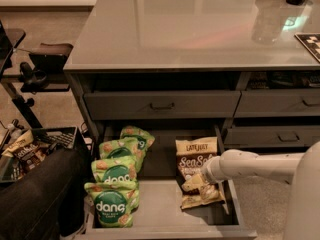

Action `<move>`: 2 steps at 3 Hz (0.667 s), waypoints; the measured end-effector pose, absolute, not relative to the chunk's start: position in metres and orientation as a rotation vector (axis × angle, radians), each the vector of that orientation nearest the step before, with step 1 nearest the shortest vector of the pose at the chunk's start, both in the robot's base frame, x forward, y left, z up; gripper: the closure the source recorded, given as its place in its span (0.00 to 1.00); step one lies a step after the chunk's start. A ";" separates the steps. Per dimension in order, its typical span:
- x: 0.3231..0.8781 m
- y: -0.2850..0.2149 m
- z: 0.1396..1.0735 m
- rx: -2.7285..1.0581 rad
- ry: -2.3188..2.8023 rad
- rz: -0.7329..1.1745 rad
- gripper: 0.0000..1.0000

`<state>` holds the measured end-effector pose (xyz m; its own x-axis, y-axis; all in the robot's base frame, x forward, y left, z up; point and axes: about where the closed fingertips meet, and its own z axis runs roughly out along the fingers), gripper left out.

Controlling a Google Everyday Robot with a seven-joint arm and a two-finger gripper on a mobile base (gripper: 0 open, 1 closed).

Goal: Pick brown chip bag from middle drawer and place on counter

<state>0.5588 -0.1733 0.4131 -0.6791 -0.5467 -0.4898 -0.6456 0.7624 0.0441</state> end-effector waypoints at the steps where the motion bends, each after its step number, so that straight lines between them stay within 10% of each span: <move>1: 0.557 -0.169 0.396 -0.898 2.536 0.284 0.00; 2: 0.558 -0.164 0.378 -0.886 2.565 0.283 0.00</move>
Offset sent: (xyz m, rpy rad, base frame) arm 0.0020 0.0127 -0.0544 -0.0367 0.0735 -0.0397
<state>0.5583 -0.1639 0.3779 -0.7137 -0.5434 -0.4419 -0.6266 0.7773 0.0562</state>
